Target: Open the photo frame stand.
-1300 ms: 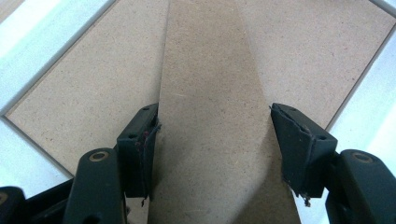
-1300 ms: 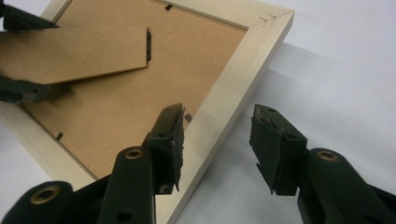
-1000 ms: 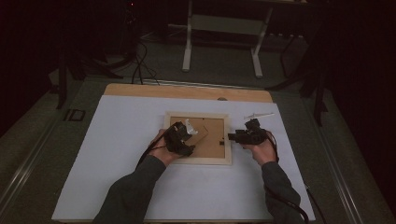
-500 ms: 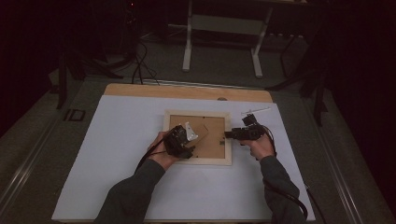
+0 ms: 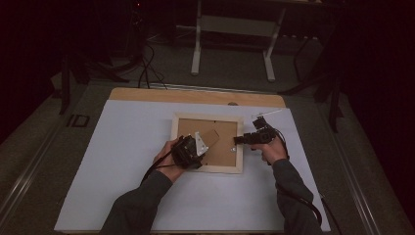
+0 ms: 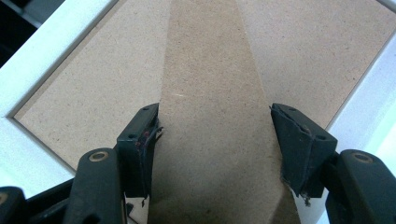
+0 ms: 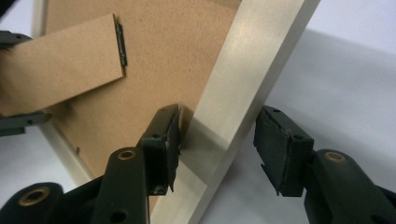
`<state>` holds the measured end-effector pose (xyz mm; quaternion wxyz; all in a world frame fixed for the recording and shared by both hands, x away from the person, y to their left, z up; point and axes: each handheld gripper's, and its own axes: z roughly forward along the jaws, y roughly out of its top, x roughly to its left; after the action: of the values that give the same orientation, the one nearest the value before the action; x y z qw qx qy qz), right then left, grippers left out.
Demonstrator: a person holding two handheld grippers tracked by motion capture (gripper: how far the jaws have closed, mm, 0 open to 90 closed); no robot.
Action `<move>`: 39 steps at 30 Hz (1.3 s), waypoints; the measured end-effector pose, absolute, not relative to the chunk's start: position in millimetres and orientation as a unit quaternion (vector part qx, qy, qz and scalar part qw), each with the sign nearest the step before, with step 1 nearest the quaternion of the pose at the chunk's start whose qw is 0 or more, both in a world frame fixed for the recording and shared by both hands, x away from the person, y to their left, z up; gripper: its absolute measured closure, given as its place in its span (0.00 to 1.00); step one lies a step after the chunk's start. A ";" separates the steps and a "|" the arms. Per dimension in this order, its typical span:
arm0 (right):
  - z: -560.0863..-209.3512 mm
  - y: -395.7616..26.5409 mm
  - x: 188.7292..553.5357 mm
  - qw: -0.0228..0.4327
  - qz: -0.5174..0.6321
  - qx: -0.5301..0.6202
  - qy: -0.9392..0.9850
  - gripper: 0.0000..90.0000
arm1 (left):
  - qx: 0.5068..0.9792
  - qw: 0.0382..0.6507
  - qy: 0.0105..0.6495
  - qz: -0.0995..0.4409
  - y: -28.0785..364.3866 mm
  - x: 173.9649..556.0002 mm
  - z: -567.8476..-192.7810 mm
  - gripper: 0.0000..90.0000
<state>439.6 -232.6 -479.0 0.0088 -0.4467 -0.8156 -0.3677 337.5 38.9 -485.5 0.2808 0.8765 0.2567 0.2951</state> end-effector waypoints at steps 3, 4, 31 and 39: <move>-478.8 -234.1 441.4 0.023 -0.377 -0.442 -0.813 0.56 | 0.873 0.283 0.248 0.309 39.1 333.7 -486.3 0.42; -478.8 -234.1 441.4 0.023 -0.377 -0.442 -0.813 0.56 | 0.873 0.283 0.248 0.309 39.1 333.7 -486.3 0.42; -470.0 -231.2 431.3 -0.004 -0.390 -0.444 -0.807 0.64 | 0.879 0.318 0.288 0.209 55.5 344.6 -482.9 0.34; -469.5 -231.0 429.9 -0.009 -0.392 -0.441 -0.807 0.64 | 0.872 0.346 0.318 0.137 67.5 353.0 -478.7 0.43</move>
<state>429.9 -231.0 -469.5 -0.0090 -0.4409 -0.8074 -0.3919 353.0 67.5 -478.7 0.3463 0.8720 0.3176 0.1371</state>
